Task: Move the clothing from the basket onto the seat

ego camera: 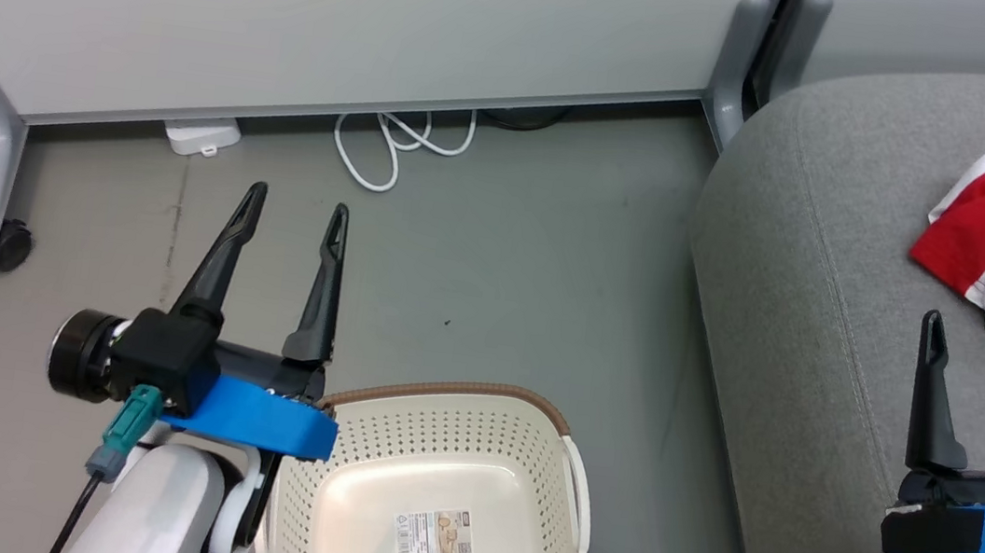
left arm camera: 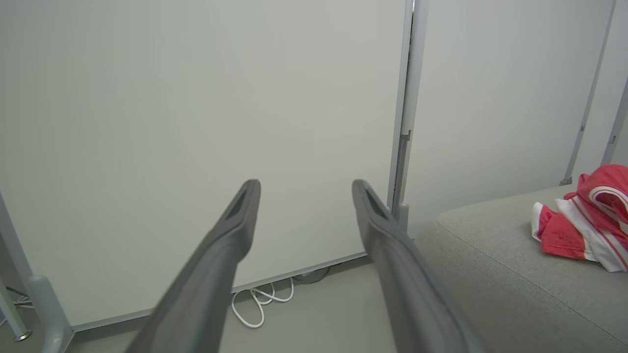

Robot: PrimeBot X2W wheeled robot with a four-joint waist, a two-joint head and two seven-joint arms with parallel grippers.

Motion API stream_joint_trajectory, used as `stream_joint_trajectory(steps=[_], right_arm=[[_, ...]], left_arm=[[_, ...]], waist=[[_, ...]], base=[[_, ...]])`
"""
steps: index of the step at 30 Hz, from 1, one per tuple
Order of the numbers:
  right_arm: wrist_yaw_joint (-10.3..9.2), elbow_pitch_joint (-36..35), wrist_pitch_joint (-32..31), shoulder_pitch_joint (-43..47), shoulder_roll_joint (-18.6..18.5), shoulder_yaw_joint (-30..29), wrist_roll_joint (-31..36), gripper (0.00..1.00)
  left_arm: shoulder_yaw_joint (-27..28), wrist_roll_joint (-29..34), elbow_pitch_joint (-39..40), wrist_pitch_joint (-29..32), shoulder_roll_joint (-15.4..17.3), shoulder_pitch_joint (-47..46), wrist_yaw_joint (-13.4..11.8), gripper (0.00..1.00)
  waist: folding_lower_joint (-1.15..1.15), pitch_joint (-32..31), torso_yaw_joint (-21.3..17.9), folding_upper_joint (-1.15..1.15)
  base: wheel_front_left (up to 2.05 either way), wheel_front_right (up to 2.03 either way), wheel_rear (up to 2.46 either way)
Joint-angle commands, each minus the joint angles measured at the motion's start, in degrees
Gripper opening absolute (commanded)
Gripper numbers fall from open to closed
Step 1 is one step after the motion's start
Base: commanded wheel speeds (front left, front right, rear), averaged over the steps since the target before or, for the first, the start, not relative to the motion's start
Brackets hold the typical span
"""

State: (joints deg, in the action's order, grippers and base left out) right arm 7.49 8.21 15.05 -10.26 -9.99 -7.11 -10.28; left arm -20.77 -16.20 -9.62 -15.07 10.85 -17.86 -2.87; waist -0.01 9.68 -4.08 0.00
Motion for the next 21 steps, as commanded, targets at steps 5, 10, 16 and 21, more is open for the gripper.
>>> stream_joint_trajectory(steps=[5,10,16,21], right_arm=[[0.01,-1.6,0.2,2.4,1.7,1.4,1.1,1.00],[0.02,-2.2,0.2,3.9,3.3,2.4,1.8,1.00],[0.01,-1.4,0.2,5.9,4.9,3.7,2.2,1.00],[0.02,0.0,0.2,7.5,5.6,4.2,2.3,1.00]], left_arm=[[5.8,2.1,0.8,-0.1,-1.2,4.8,2.0,1.00],[10.4,3.8,0.3,-0.1,-2.6,8.0,3.9,1.00],[14.7,6.0,0.5,-0.1,-4.1,11.8,5.5,1.00],[17.1,7.4,0.1,-0.1,-5.2,14.2,6.6,1.00]], waist=[[0.01,-3.1,3.0,0.00],[0.01,-4.5,4.2,0.00],[0.01,-6.1,5.1,0.00],[0.01,-7.3,5.8,0.00]], base=[[0.00,0.00,0.00],[0.00,0.00,0.00],[0.00,0.00,0.00],[0.00,0.00,0.00]])
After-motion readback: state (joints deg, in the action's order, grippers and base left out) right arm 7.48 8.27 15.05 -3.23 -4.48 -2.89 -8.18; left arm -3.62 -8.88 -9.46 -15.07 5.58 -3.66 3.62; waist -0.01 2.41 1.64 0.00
